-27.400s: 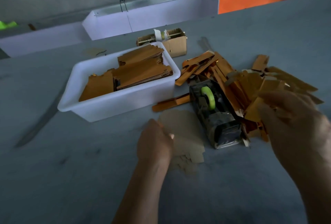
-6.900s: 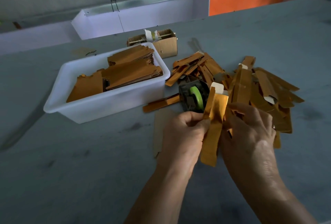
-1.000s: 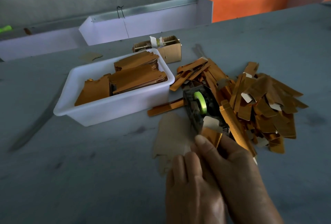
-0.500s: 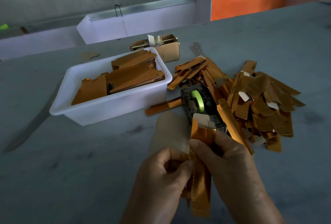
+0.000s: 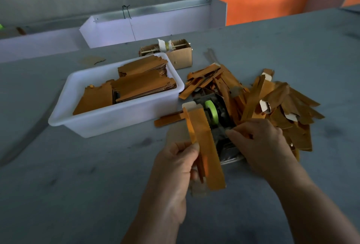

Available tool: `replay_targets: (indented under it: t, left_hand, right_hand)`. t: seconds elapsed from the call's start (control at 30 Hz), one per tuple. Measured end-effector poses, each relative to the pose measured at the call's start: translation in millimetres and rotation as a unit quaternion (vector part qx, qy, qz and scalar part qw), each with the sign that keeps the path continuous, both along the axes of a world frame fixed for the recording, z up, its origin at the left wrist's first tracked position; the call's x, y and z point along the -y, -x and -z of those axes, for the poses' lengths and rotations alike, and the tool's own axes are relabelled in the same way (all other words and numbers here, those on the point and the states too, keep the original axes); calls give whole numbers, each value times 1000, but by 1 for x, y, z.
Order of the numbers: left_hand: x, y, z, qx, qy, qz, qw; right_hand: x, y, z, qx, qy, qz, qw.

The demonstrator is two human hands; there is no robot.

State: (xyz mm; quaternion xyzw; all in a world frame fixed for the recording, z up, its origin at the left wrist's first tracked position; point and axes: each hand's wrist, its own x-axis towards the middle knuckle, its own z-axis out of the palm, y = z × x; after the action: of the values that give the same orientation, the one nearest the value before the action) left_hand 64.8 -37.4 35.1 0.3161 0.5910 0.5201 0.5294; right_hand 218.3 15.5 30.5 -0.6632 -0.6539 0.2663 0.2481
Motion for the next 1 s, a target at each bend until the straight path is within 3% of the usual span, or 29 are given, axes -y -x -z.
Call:
replay_targets:
  t: [0.47,0.67,0.87,1.0]
  left_hand:
    - [-9,-21,2,0,-5,35,999]
    - [-8,-24,3,-21,-16,28,999]
    - [-11,-24,4,-24,-24,21,999]
    - [-11,-25,4,-27,-41,34,998]
  right_hand:
    - [-4,10,0,-108,35,36,993]
    - [12,6,8,-317,-10,109,942]
    - [25,2,12,-112,-63,91,987]
    - [26,4,19,-92,-74,88,989]
